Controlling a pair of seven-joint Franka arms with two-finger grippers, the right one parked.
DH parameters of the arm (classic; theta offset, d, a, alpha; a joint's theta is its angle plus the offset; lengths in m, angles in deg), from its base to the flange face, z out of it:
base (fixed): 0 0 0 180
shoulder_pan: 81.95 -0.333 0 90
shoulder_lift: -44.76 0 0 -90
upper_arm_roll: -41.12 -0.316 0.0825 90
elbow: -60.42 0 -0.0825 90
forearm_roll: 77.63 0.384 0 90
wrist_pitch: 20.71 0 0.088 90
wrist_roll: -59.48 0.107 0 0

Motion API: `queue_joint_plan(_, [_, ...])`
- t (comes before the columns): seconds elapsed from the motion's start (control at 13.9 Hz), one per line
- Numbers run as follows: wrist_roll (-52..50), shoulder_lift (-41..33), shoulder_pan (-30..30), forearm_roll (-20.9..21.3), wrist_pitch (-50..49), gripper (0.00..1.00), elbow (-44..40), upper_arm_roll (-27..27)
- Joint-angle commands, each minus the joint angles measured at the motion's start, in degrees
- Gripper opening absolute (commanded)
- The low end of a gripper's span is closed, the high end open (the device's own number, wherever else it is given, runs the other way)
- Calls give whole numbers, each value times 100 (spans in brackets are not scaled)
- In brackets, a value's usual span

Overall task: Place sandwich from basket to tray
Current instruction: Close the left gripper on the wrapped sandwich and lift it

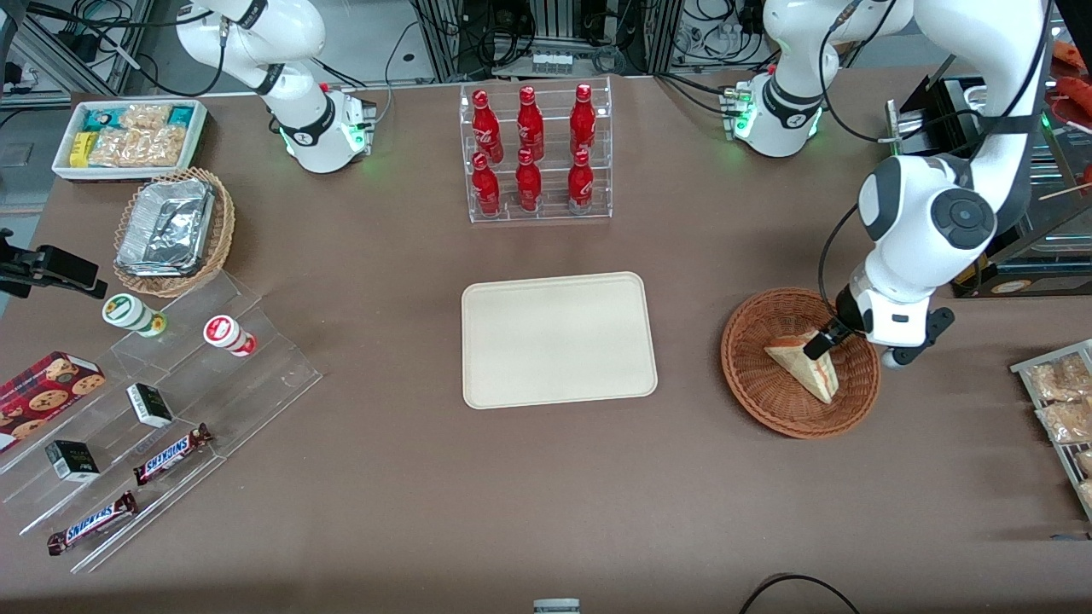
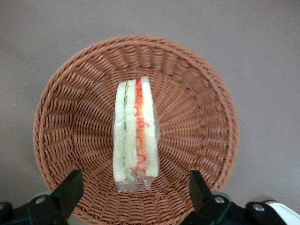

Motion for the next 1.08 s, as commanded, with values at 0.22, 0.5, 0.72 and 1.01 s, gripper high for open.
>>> queue_joint_plan(0.22, [-180, 497, -7, 129, 502, 100, 92, 15])
queue_joint_plan(0.5, [-153, 788, -16, 129, 722, 45, 48, -3])
queue_joint_plan(0.72, [-48, 736, -16, 146, 696, 0, 13, -3])
queue_joint_plan(1.01, [136, 227, 2, 506, -434, 0, -512, 23])
